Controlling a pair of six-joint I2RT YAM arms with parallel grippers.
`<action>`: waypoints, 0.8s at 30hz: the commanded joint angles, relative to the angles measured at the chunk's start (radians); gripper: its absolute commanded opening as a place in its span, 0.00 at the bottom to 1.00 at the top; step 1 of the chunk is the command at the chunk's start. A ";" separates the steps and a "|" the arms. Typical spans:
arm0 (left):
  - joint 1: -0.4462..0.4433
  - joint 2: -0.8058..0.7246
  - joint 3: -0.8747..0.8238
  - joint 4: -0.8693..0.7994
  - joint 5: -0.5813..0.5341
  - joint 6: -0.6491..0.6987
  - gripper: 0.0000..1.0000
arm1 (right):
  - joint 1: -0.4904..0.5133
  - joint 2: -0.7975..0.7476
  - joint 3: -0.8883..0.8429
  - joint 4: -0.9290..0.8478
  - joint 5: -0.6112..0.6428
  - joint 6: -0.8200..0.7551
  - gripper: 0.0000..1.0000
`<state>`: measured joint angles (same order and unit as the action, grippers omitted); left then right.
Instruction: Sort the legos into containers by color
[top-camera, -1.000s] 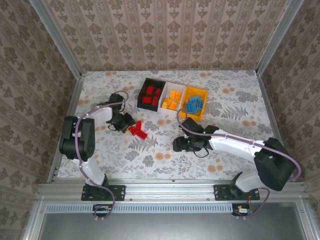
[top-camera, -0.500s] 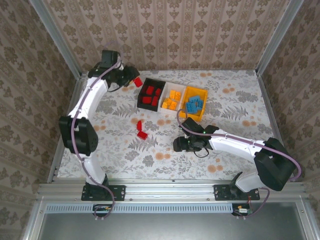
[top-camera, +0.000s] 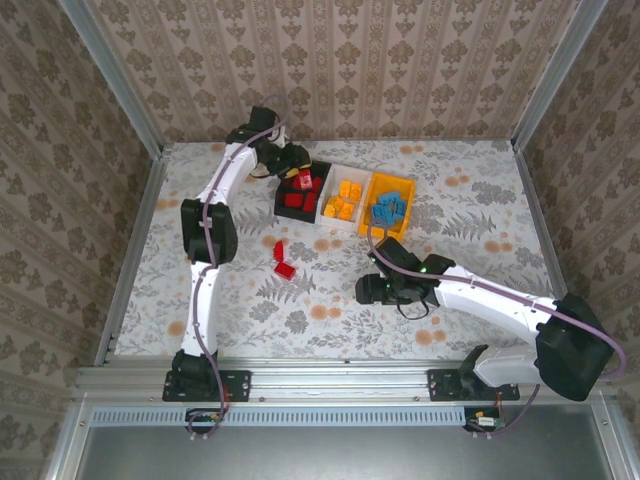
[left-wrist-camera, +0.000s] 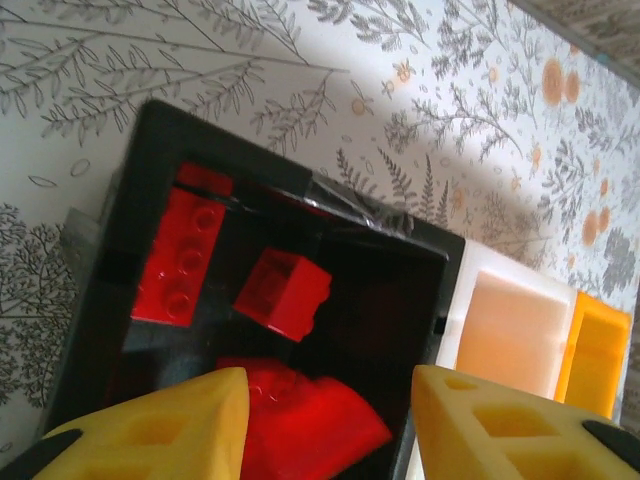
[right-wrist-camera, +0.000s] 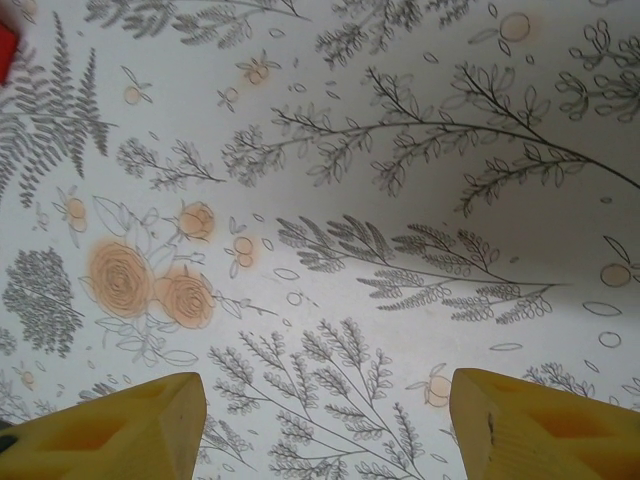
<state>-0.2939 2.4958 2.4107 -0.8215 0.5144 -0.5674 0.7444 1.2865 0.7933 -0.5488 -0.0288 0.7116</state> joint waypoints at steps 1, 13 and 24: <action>0.002 -0.051 0.019 -0.028 0.009 0.053 0.58 | 0.003 -0.007 -0.004 -0.033 0.029 0.015 0.68; 0.010 -0.406 -0.316 0.047 -0.071 0.198 1.00 | 0.007 0.042 0.050 -0.007 -0.009 -0.014 0.68; 0.186 -1.211 -1.224 0.327 -0.055 0.135 1.00 | 0.080 0.411 0.455 -0.051 -0.113 -0.283 0.68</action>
<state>-0.1497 1.3911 1.3167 -0.5632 0.4366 -0.4000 0.7982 1.6085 1.1332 -0.5682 -0.0864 0.5472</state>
